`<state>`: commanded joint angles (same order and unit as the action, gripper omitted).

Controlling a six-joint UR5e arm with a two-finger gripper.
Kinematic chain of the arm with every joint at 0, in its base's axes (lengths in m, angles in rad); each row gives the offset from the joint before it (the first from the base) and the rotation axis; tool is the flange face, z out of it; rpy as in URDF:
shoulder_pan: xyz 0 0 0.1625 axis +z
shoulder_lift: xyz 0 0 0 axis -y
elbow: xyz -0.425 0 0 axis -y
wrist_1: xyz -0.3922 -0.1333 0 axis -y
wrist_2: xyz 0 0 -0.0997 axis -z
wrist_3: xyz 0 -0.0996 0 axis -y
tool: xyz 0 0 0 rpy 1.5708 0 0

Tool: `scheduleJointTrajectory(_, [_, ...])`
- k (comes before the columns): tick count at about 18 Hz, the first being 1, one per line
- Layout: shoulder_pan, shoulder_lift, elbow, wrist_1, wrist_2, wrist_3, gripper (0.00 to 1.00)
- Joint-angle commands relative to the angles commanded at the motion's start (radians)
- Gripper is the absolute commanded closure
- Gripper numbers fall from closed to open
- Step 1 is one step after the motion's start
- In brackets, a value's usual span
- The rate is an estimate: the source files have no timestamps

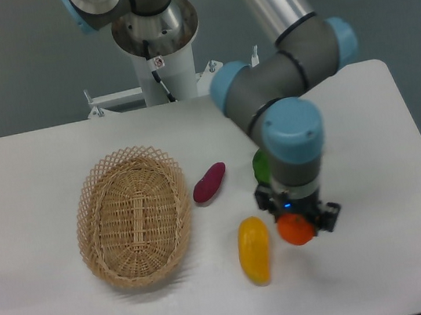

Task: Place the orange in the basket
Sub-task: 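Carry the orange over the mango and lower it into the basket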

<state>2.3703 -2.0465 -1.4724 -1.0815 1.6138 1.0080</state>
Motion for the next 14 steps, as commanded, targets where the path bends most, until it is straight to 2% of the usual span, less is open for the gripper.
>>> scheduleJointTrajectory(4, [-0.068, 0.046, -0.071, 0.009, -0.012, -0.087, 0.4])
scheduleJointTrajectory(6, [-0.118, 0.051, -0.089, 0.011, -0.012, -0.178, 0.45])
scheduleJointTrajectory(9, [-0.166, 0.052, -0.094, 0.014, -0.018, -0.215, 0.45])
scheduleJointTrajectory(12, [-0.212, 0.045, -0.103, 0.076, -0.032, -0.288, 0.45])
scheduleJointTrajectory(14, [-0.238, 0.039, -0.112, 0.097, -0.032, -0.324, 0.45])
